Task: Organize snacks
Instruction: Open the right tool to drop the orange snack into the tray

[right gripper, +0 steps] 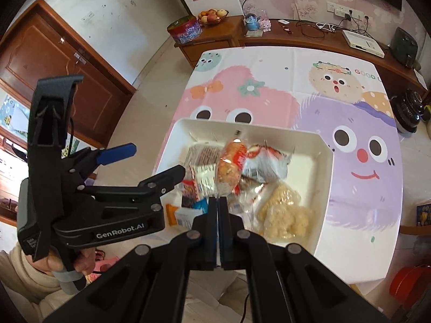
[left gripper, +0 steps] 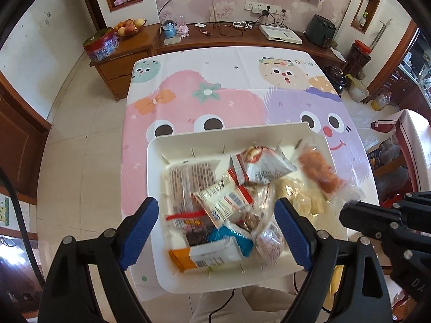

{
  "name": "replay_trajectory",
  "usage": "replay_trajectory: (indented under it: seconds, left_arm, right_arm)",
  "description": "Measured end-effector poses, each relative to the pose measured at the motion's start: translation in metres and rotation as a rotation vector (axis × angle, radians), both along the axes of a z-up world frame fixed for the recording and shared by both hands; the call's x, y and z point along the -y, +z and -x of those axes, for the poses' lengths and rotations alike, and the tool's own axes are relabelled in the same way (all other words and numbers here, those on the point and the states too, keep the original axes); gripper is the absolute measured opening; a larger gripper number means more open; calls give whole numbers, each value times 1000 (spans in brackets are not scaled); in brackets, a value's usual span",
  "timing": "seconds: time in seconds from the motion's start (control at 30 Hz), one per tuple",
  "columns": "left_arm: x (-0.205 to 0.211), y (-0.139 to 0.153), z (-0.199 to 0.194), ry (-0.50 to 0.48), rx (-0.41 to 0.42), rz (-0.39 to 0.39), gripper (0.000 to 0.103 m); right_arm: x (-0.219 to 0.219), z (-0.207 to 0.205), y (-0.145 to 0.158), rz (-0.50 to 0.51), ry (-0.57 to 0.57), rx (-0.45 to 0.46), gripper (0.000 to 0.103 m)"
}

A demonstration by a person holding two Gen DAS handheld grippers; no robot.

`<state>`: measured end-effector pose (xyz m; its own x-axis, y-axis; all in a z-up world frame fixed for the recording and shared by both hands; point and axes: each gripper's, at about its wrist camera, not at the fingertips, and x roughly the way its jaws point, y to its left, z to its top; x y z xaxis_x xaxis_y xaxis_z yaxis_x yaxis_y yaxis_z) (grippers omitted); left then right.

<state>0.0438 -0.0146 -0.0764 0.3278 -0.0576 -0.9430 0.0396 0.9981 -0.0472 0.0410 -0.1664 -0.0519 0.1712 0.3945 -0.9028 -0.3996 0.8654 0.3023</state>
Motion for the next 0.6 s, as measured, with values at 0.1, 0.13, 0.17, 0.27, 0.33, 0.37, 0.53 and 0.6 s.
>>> replay_trajectory:
  seconds: [0.1, 0.13, 0.17, 0.27, 0.33, 0.37, 0.53, 0.6]
  left_arm:
    - [2, 1, 9, 5, 1, -4, 88]
    - [3, 2, 11, 7, 2, -5, 89]
    - [3, 3, 13, 12, 4, -7, 91]
    - [4, 4, 19, 23, 1, -2, 93]
    - [4, 4, 21, 26, -2, 4, 93]
    - [5, 4, 23, 27, -2, 3, 93]
    - [11, 8, 30, 16, 4, -2, 94]
    - [13, 10, 31, 11, 9, 0, 94]
  right_arm:
    - [0, 8, -2, 19, 11, 7, 2]
    - [1, 11, -2, 32, 7, 14, 2]
    - [2, 13, -3, 47, -1, 17, 2]
    - [6, 16, -6, 82, -37, 20, 19]
    - [9, 19, -5, 85, -54, 32, 28]
    - [11, 21, -4, 89, -60, 42, 29]
    - [18, 27, 0, 107, -91, 79, 30]
    - [20, 30, 4, 119, -108, 105, 30]
